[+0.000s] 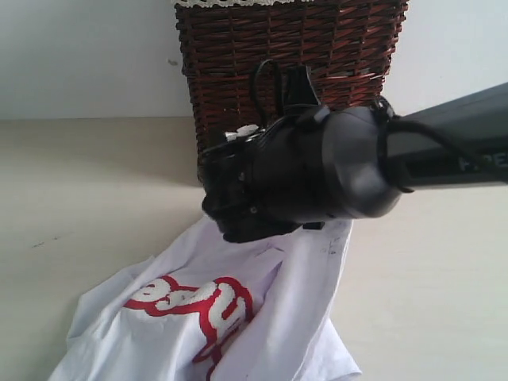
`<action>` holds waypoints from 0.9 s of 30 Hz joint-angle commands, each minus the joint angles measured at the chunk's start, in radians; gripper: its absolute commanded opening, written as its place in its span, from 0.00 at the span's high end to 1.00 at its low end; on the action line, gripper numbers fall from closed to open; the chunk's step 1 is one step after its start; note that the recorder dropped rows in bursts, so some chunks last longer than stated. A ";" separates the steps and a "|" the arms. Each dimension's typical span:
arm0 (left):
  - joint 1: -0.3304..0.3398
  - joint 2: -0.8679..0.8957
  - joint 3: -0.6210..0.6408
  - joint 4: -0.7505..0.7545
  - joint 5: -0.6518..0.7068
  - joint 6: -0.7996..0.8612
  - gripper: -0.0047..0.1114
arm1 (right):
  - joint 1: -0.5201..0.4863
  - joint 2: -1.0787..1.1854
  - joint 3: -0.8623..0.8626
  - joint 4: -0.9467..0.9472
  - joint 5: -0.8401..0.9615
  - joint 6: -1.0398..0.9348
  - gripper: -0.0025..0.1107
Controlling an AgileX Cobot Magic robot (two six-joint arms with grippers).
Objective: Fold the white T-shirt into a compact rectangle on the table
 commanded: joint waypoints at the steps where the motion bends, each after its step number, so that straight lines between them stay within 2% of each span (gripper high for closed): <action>1: -0.007 -0.005 -0.001 -0.002 -0.008 0.001 0.96 | -0.090 -0.053 0.003 0.022 0.012 -0.018 0.98; 8: -0.007 -0.005 -0.001 -0.002 -0.008 0.001 0.96 | -0.233 -0.141 0.003 0.041 0.012 -0.070 0.98; 21: -0.007 -0.005 -0.001 -0.002 -0.008 0.001 0.96 | -0.518 -0.225 0.003 0.191 0.012 -0.386 0.98; 27: -0.007 -0.005 -0.001 -0.002 -0.008 0.001 0.96 | -0.654 -0.225 0.003 0.183 0.012 -0.329 0.98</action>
